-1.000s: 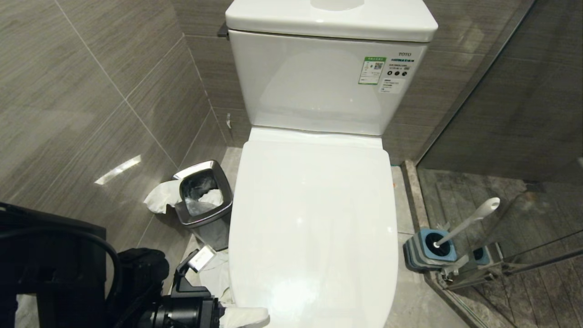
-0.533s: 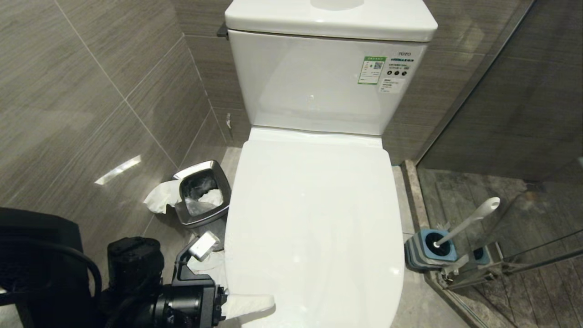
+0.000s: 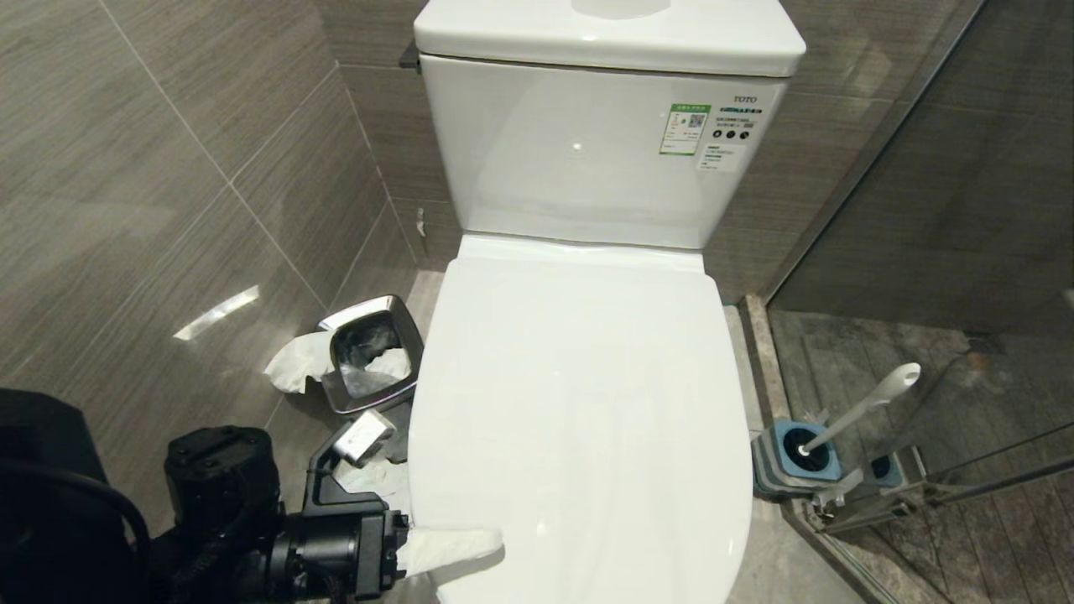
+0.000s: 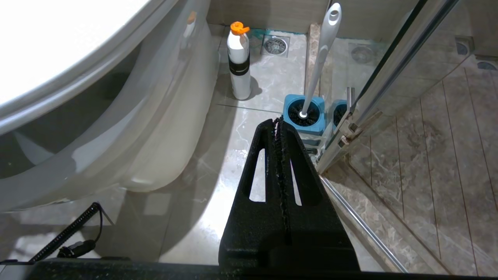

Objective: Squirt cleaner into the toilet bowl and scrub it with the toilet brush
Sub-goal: Use the left hand to lift the toilet lid slightly

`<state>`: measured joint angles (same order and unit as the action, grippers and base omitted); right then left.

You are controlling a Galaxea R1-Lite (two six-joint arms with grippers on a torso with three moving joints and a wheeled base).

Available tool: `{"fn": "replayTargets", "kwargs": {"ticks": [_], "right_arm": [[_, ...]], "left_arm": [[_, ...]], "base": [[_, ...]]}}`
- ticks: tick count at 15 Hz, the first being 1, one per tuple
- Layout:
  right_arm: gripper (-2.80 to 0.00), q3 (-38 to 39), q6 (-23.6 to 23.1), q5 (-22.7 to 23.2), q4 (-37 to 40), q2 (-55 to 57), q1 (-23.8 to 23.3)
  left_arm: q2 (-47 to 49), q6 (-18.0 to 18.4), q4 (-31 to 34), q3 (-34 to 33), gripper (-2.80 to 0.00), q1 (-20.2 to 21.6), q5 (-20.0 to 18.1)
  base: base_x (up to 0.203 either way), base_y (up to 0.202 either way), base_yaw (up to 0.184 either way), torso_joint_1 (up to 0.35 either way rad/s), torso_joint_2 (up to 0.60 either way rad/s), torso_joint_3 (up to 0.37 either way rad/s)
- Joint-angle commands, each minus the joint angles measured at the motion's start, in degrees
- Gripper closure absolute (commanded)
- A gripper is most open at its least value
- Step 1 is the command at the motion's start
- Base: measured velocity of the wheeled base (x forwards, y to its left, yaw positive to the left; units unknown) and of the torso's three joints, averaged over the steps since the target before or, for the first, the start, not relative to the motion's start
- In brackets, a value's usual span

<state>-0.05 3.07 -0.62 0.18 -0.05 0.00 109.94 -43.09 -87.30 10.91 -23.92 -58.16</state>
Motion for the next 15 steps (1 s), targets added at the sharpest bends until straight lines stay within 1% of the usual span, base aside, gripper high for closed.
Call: {"fn": "replayTargets", "kwargs": {"ticks": [1,6,11,15], "right_arm": [[0.0,-0.04,0.01,0.01,-0.01,0.05,0.0],[0.0,-0.02,0.01,0.01,-0.01,0.05,0.0],[0.0,-0.01,0.01,0.01,-0.01,0.05,0.0],[0.0,-0.04,0.01,0.01,-0.01,0.05,0.0]], "left_arm": [[-2.89,-1.88,-0.37,-0.33,-2.8,0.01,-0.37],[-9.41,-5.63,-0.37,-2.22,-2.8,-0.07,-0.51],[-12.86,-5.95,-0.37,-3.0,-2.8,-0.87,-0.46],[-13.71,-5.92,-0.37,-2.88,-2.8,-1.13,-0.43]], "base": [[0.0,0.0,0.0,0.0,0.0,0.0],[0.0,0.0,0.0,0.0,0.0,0.0],[0.0,0.0,0.0,0.0,0.0,0.0],[0.0,0.0,0.0,0.0,0.0,0.0]]}}
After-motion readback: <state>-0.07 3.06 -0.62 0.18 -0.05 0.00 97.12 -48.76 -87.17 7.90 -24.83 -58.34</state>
